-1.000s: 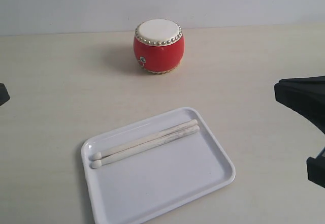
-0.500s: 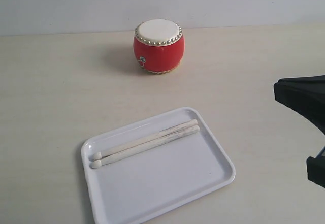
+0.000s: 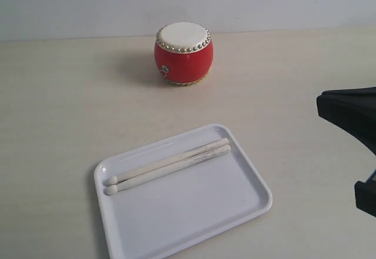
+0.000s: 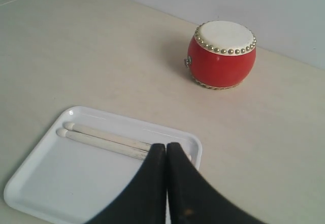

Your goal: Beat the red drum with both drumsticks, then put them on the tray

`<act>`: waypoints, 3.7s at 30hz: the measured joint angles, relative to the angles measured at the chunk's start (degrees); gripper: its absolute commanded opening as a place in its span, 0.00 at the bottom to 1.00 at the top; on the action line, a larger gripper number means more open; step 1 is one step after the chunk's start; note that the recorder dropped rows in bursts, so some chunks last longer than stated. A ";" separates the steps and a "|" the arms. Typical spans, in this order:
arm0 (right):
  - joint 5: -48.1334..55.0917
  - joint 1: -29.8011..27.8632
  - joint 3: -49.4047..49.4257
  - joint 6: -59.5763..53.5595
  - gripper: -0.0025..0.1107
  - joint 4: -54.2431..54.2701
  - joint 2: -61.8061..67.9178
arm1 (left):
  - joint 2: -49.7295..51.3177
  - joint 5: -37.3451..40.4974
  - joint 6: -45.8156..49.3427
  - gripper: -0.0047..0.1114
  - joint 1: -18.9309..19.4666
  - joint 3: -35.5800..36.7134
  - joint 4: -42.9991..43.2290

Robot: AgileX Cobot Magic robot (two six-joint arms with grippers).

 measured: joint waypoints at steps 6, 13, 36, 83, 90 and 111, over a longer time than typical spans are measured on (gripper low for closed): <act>0.00 0.00 0.00 0.00 0.02 0.00 0.00 | 0.00 -0.80 -15.34 0.04 0.00 0.00 14.51; 0.00 0.00 0.00 0.00 0.02 0.00 0.00 | 0.00 1.46 -77.90 0.04 0.00 0.00 77.05; -1.06 0.00 0.00 0.00 0.02 0.00 0.00 | 0.00 4.08 -85.02 0.04 0.00 0.00 83.54; -15.54 -43.60 26.20 -1.30 0.02 10.22 -34.76 | 0.00 4.31 -85.02 0.04 0.00 0.00 83.66; -15.48 -43.60 26.20 -2.73 0.02 11.99 -34.76 | 0.00 4.31 -85.02 0.04 0.00 0.00 83.66; -17.83 -51.49 26.20 -15.47 0.02 17.95 -34.76 | 0.00 4.31 -85.02 0.04 0.00 0.00 83.66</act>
